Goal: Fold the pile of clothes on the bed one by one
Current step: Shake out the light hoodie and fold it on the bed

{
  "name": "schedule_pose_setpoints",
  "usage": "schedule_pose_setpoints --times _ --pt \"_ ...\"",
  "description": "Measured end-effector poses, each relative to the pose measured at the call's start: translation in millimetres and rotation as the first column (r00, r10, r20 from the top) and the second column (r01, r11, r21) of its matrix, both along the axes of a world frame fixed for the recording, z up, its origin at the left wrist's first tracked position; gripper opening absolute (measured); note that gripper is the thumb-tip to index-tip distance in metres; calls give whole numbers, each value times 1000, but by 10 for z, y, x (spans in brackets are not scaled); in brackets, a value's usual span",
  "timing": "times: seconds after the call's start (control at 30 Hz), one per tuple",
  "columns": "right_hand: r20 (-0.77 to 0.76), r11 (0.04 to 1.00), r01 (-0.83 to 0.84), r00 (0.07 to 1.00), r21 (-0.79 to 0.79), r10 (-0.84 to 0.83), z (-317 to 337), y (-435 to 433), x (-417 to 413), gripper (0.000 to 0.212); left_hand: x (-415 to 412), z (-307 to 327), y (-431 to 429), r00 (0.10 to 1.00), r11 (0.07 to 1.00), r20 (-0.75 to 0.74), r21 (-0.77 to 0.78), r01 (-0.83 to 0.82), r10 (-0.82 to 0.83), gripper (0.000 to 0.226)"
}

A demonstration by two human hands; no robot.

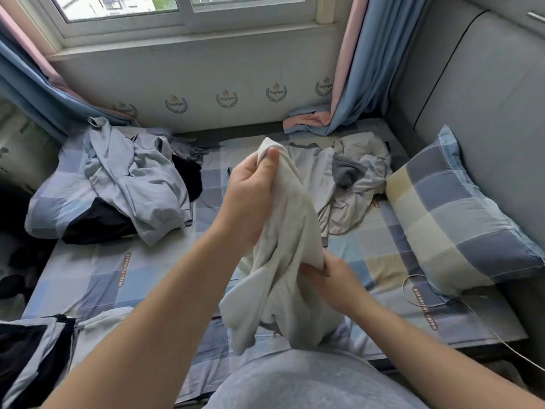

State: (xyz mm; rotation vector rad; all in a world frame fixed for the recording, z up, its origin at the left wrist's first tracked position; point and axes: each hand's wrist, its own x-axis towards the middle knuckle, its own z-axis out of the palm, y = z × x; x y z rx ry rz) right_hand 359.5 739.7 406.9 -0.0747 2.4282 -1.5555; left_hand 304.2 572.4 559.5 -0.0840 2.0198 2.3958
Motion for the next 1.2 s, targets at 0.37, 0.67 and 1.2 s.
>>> schedule_pose_setpoints --times 0.37,0.67,1.2 --pt "-96 970 57 992 -238 -82 849 543 -622 56 -407 -506 -883 935 671 -135 -663 -332 328 14" --pt "-97 907 -84 994 -412 49 1323 240 -833 41 -48 -927 -67 884 663 75 -633 400 -462 22" --pt "167 922 -145 982 359 89 2 780 -846 15 -127 -314 15 984 982 -131 -159 101 -123 39"
